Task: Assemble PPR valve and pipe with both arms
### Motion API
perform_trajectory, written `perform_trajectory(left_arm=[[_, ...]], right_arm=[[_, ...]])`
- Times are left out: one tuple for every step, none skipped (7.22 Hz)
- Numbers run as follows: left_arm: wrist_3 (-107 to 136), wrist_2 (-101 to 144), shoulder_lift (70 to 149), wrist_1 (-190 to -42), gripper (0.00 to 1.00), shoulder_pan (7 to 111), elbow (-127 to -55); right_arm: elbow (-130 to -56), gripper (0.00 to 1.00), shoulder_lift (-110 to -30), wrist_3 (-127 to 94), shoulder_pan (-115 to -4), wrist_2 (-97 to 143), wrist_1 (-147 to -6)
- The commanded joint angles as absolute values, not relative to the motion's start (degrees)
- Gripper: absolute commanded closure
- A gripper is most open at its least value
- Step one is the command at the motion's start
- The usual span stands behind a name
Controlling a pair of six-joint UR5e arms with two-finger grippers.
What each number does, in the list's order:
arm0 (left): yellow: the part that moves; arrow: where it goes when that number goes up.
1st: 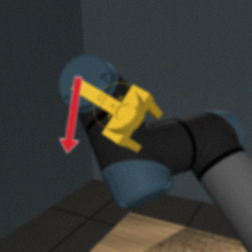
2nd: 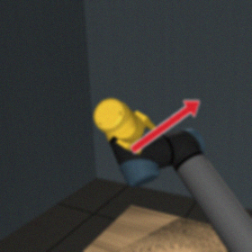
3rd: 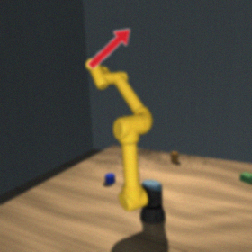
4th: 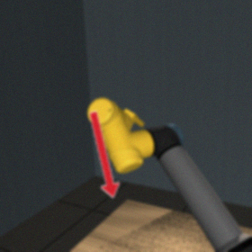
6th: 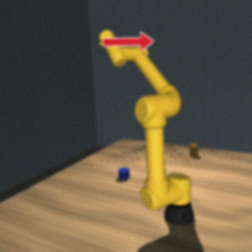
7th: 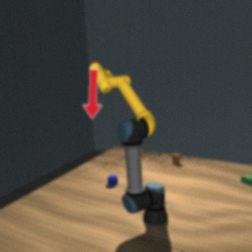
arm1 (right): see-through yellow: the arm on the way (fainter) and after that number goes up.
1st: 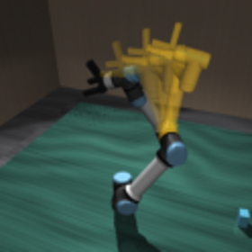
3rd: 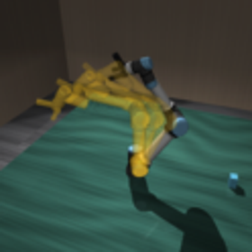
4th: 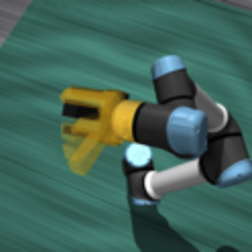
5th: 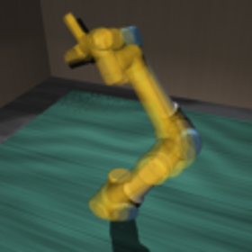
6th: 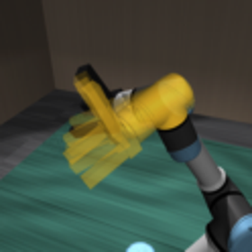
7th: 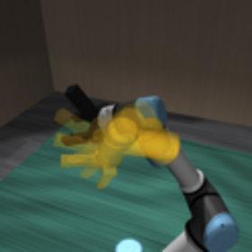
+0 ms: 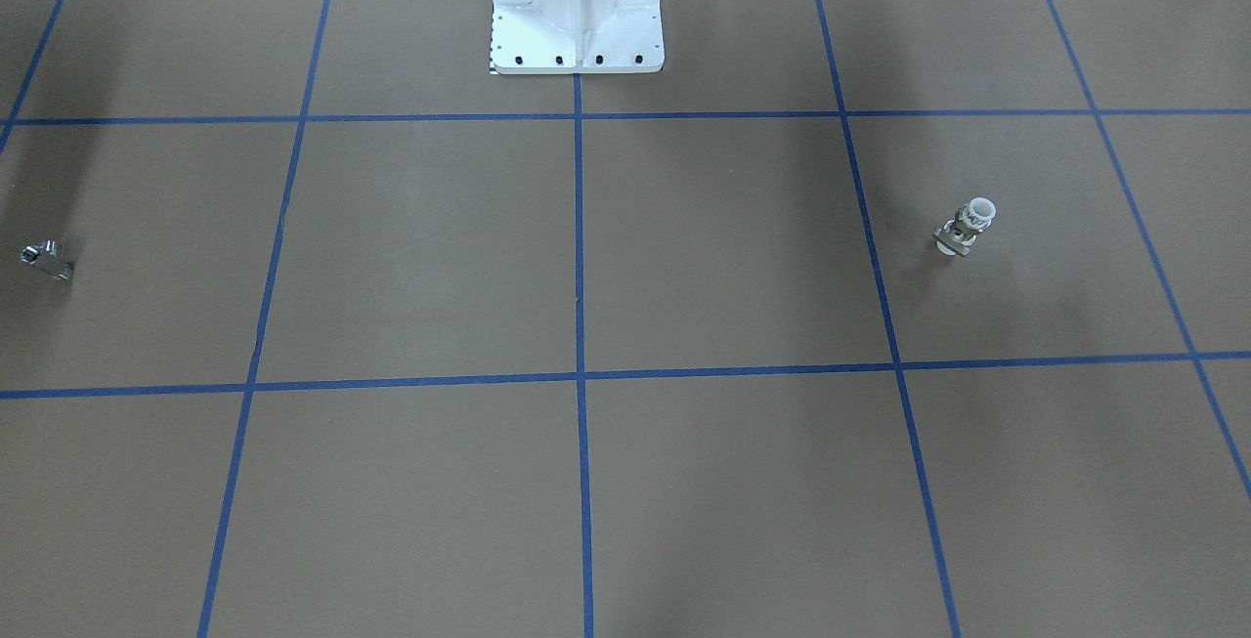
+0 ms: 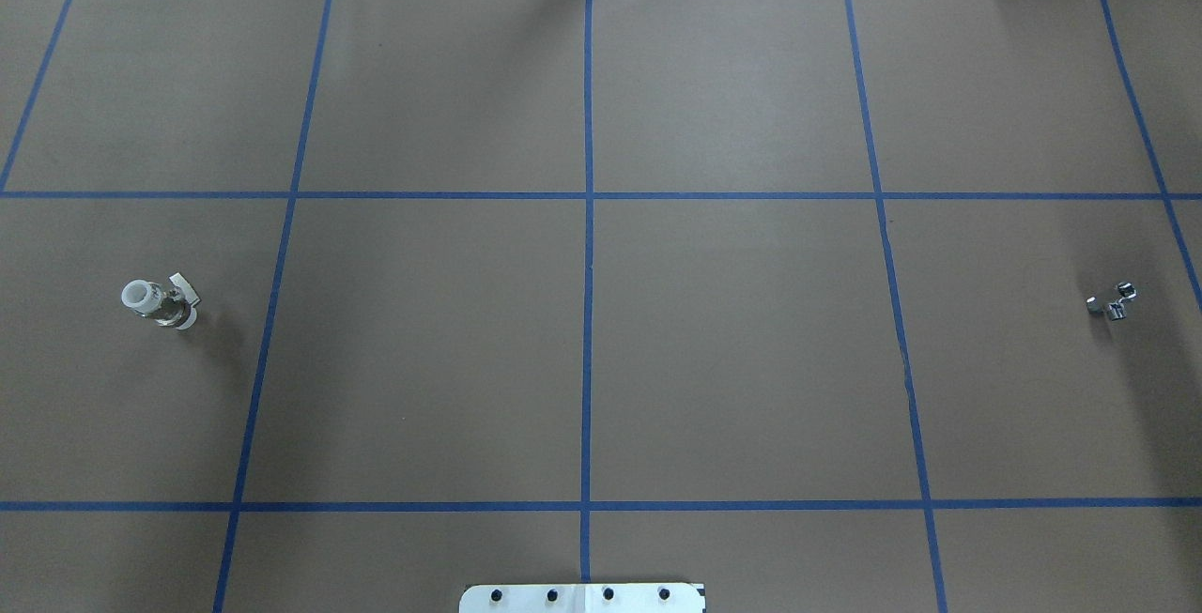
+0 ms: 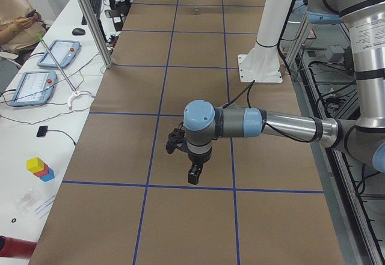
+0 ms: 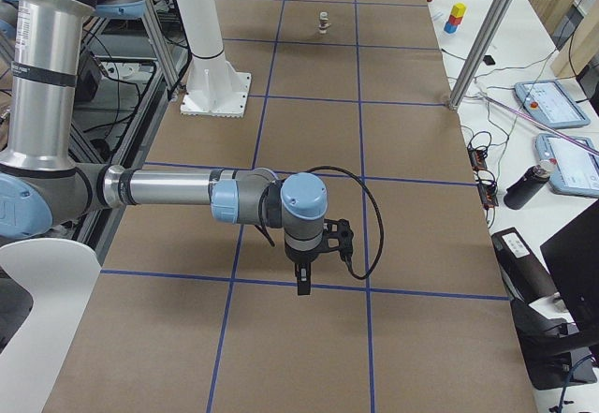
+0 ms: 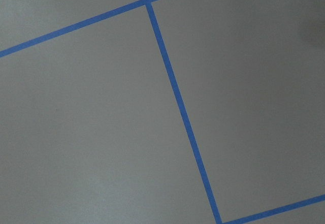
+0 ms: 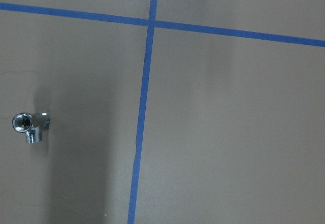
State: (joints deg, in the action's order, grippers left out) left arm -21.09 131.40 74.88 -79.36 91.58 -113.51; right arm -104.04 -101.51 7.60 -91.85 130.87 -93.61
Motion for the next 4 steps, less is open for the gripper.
perform_trajectory(left_arm=[[-21.1,131.5,74.9,-79.9,0.0,91.6,-113.9],[-21.2,131.5,75.0,-80.0,0.0,91.6,-114.0],[-21.2,131.4,75.8,-80.4,0.0,91.6,-114.0],[-20.9,131.4,77.9,-80.4,0.0,91.6,-113.9]], right_arm=[[-104.0,0.0,-101.5,7.8,-91.8,130.9,-93.5],[-104.1,0.0,-101.6,8.1,-91.8,131.0,-93.6],[-104.4,0.0,-101.8,8.3,-91.8,130.8,-93.4],[-105.1,0.0,-101.4,8.1,-91.8,130.9,-93.2]])
